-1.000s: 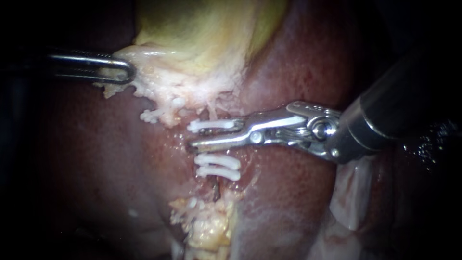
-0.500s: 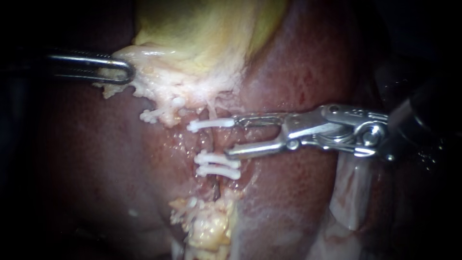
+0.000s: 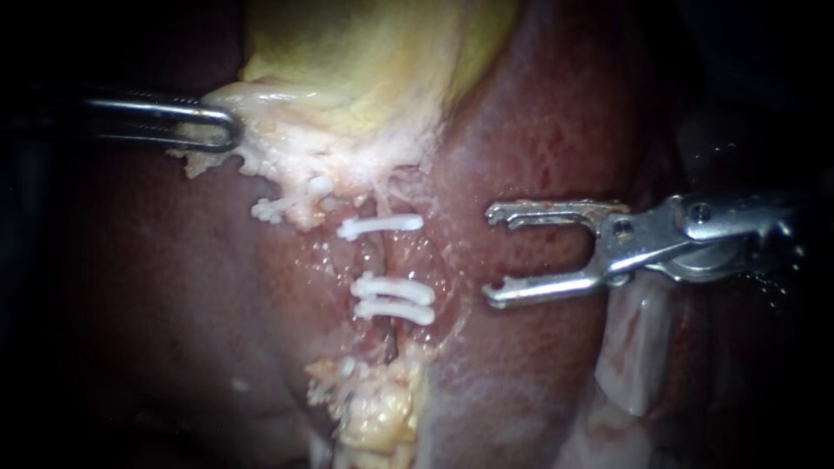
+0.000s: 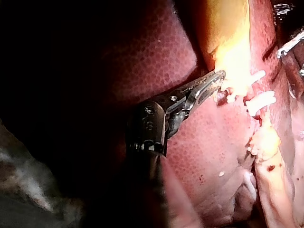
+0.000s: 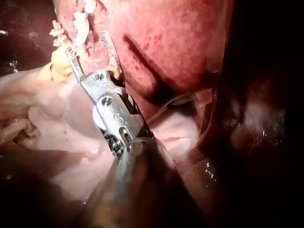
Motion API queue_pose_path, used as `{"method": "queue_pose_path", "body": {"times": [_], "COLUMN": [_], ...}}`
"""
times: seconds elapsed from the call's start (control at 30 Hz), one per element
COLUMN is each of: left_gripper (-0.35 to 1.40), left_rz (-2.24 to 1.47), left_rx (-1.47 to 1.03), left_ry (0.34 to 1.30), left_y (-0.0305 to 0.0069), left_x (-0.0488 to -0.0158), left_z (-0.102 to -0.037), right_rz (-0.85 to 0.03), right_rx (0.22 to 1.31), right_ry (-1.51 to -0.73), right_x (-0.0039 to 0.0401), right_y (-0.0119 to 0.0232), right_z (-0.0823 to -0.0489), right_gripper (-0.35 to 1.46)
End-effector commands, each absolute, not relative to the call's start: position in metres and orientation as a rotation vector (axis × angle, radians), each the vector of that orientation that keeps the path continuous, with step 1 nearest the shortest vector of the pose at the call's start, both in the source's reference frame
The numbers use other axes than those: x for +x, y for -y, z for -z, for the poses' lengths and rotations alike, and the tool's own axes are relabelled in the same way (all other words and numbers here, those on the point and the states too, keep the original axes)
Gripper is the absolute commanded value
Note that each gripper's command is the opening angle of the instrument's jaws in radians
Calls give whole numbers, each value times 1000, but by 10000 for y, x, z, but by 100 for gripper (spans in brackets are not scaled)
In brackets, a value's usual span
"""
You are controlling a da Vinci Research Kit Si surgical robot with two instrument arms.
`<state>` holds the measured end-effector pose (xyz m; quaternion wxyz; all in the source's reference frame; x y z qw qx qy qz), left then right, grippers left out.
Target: Going back third clip right tube
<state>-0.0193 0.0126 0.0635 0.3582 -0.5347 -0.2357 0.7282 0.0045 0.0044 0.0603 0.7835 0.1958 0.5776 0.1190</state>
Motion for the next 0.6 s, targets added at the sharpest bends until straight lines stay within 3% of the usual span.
{"method": "queue_pose_path", "body": {"times": [0.03,0.6], "left_gripper": [-35,-35], "left_rz": [-1879,-1909], "left_rx": [-1379,-1365], "left_ry": [607,606], "left_y": [-126,-115], "left_x": [-194,-236], "left_z": [-636,-673], "right_rz": [-252,-211], "right_rx": [421,412], "right_ry": [-1246,-1219], "right_x": [43,36], "right_y": [-45,-45], "right_z": [-602,-595], "right_gripper": [49,50]}}
